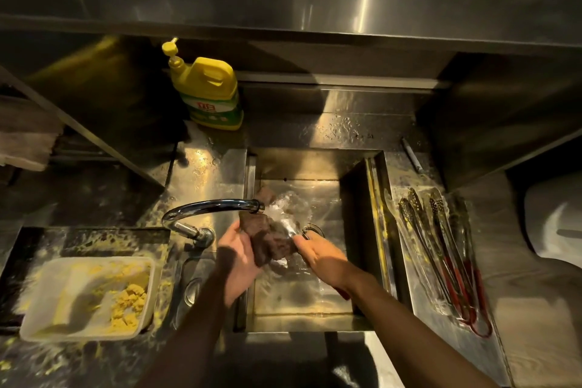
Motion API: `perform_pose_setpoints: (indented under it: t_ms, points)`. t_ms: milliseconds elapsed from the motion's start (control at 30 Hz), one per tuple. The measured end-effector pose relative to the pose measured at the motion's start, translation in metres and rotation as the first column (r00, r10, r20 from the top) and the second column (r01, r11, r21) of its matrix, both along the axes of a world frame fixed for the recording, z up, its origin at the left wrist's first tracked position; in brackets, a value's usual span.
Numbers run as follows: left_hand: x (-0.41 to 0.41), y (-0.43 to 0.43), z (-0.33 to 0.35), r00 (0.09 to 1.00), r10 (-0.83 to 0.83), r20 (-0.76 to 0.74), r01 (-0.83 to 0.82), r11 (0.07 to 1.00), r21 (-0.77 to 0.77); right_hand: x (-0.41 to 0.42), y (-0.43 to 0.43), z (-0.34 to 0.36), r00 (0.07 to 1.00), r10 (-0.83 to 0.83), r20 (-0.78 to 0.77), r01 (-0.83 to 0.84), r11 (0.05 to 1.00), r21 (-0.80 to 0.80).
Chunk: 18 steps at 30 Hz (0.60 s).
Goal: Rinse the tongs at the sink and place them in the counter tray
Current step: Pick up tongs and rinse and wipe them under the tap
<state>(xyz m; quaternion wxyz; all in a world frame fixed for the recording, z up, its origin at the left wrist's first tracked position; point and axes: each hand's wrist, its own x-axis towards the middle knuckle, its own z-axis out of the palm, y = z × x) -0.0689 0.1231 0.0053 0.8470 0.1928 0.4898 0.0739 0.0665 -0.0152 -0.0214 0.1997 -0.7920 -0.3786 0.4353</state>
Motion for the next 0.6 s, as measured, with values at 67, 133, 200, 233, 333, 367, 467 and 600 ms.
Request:
perform_pose_setpoints:
  t_ms: [67,133,200,233,333,367,467,600]
  points:
    - [0.008,-0.002,-0.007,0.991,0.004,-0.131,0.012,0.993,0.119,0.003,0.014,-0.005,0.996,0.032,0.077,-0.033,0.999,0.003]
    - [0.015,-0.005,-0.013,0.988,-0.069,-0.136,0.096,0.975,0.202,0.002,0.021,-0.008,0.996,0.064,0.069,-0.06,0.997,-0.052]
    - [0.023,-0.006,-0.013,0.961,-0.155,-0.229,0.216,0.938,0.27,-0.002,0.022,-0.009,0.995,0.086,0.055,-0.079,0.991,-0.112]
    - [0.027,-0.006,-0.015,0.936,-0.179,-0.302,0.275,0.909,0.313,-0.002,0.02,-0.011,0.995,0.086,0.042,-0.081,0.99,-0.115]
    - [0.041,-0.008,-0.019,0.906,0.045,-0.421,0.115,0.931,0.346,-0.003,0.015,-0.012,0.996,0.061,0.062,-0.056,0.995,-0.079]
    - [0.047,-0.012,-0.02,0.903,0.138,-0.406,-0.018,0.958,0.285,-0.005,0.017,-0.014,0.995,0.045,0.086,-0.039,0.997,-0.07]
    - [0.057,-0.024,-0.023,0.946,0.16,-0.282,-0.109,0.976,0.189,-0.013,0.023,-0.024,0.994,-0.024,0.11,0.027,0.999,-0.029]
    - [0.046,-0.01,-0.025,0.96,-0.036,-0.278,0.132,0.932,0.338,0.018,0.016,-0.014,0.966,0.195,0.168,-0.187,0.98,-0.064]
